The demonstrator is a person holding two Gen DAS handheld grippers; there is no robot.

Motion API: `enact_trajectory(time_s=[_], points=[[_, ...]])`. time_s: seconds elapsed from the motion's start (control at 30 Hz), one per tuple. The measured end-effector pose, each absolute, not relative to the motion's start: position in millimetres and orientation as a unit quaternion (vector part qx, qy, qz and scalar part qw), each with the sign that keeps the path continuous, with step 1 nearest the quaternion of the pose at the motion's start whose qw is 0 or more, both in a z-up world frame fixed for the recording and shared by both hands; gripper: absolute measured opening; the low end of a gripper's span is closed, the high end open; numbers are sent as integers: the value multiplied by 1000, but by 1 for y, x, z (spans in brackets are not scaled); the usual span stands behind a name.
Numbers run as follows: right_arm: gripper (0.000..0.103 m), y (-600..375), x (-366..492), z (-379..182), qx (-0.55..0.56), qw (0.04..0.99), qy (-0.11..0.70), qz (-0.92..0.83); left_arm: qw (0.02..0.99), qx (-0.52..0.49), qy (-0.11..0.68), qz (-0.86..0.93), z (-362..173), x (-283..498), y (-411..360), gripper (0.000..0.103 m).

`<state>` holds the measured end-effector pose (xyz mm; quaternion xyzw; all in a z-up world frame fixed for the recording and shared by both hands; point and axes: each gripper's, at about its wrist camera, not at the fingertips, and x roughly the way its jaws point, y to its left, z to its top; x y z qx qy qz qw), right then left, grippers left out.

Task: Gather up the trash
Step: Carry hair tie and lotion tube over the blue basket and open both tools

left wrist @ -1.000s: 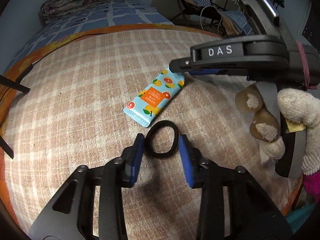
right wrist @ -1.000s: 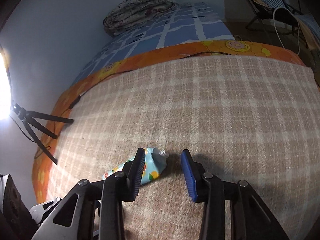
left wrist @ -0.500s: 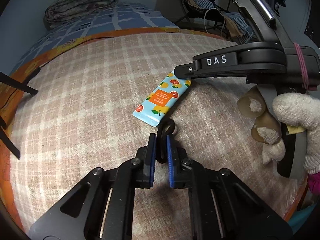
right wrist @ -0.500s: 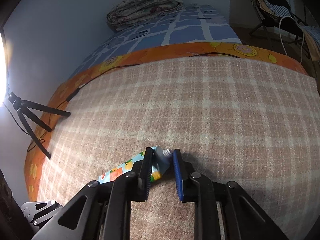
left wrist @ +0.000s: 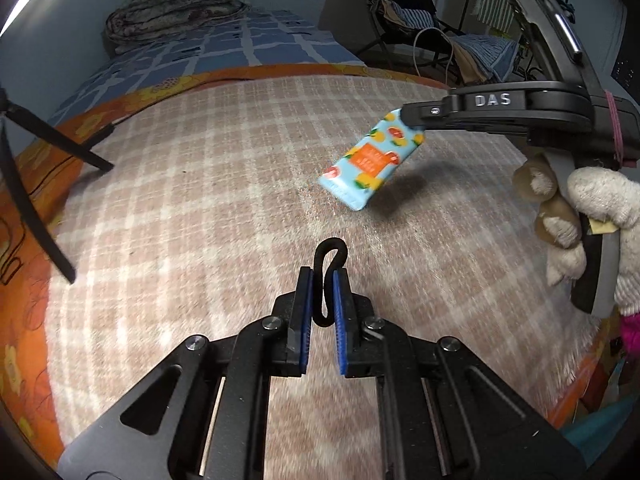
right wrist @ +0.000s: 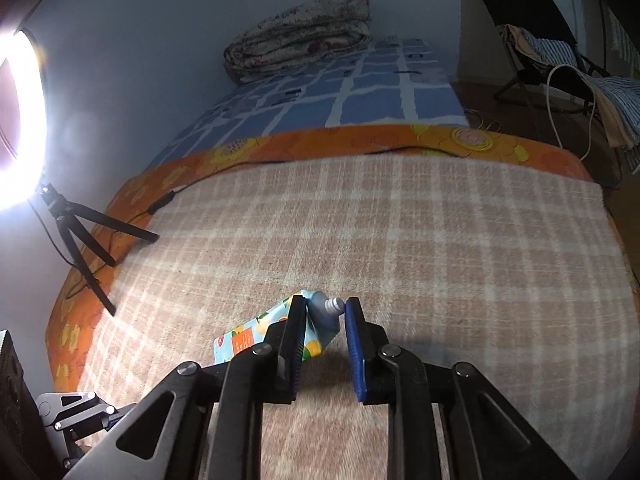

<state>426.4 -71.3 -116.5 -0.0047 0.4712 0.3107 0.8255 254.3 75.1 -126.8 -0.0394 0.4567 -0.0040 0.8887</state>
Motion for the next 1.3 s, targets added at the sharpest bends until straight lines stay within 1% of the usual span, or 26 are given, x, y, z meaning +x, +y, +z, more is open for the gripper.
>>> enact_trajectory(time_s=[0.43, 0.87, 1.1, 1.3], points=[[18, -119, 350, -54, -39, 831, 442, 336, 896, -35, 442, 0, -79, 190, 65, 8], [18, -171, 242, 0, -73, 824, 419, 374, 908, -31, 417, -6, -30, 88, 38, 8], [18, -194, 175, 20, -94, 823, 403, 389, 909, -31, 414, -10, -23, 31, 21, 8], [18, -209, 131, 24, -100, 816, 405, 401, 906, -34, 422, -18, -28, -9, 5, 8]])
